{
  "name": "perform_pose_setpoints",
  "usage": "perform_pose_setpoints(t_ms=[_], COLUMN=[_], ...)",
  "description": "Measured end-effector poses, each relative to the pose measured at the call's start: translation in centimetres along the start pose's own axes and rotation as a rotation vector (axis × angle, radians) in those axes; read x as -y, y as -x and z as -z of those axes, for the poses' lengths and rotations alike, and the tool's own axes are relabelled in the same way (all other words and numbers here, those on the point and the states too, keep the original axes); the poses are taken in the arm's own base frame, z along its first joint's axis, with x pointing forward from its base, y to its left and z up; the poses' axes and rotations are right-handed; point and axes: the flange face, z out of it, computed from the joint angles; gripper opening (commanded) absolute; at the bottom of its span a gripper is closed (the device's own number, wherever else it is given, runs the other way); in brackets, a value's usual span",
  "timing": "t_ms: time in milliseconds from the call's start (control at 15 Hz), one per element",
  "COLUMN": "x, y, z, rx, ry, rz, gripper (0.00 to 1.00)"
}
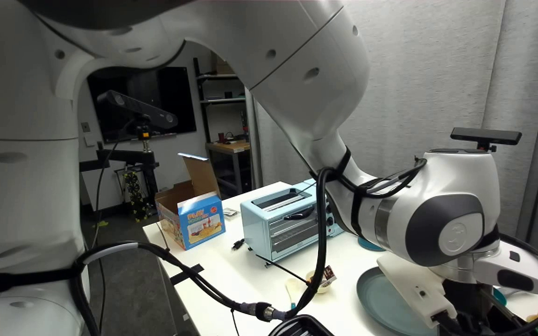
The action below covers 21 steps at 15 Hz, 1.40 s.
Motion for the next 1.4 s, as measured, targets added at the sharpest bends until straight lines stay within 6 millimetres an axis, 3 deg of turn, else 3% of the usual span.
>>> perform_pose_setpoints(t_ms=[733,1000,1400], x=[2.0,4.0,8.5], y=[0.8,2.5,6.3], z=[1.6,3.2,6.5], rx=[-0.029,-0.055,-0.117], ry=[0.002,0.004,0.001], rz=[0.059,0.104,0.184], gripper=[1.00,1.00,1.00])
